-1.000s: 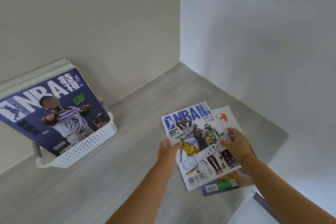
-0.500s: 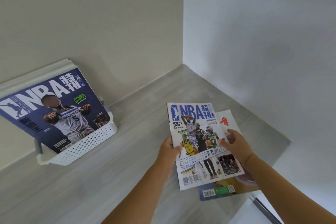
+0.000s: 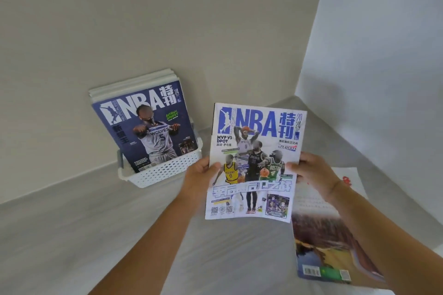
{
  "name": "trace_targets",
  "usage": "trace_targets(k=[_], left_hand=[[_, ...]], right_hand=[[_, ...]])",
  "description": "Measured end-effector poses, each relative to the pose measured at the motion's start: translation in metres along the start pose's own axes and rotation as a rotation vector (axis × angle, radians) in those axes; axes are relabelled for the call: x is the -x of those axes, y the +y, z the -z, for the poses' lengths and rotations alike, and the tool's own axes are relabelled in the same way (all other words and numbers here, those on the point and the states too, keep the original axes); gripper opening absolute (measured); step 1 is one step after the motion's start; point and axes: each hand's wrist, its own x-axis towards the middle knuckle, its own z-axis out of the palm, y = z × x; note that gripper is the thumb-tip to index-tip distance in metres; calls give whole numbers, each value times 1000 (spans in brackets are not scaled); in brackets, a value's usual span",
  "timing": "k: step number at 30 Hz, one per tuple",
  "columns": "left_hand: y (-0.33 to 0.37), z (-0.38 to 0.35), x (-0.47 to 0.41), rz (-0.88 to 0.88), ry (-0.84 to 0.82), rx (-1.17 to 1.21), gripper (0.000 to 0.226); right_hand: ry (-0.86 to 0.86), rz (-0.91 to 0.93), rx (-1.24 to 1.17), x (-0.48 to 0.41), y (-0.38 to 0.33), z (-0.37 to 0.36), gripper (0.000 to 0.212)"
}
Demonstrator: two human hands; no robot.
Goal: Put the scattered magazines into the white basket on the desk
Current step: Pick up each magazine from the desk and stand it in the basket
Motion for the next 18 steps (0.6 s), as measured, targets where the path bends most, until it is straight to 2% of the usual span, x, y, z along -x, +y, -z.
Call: trace_targets(k=[7,11,18], left_hand=[[53,112,1,-199,390,-45,20],[79,161,2,-275,510,-61,20],[87,201,-13,-305,711,-84,20]], right_hand=[[-23,317,48,-51,-112,-86,13],[-46,458,120,-71,-165,-127,19],[-22,500,146,-98,-199,-179,24]])
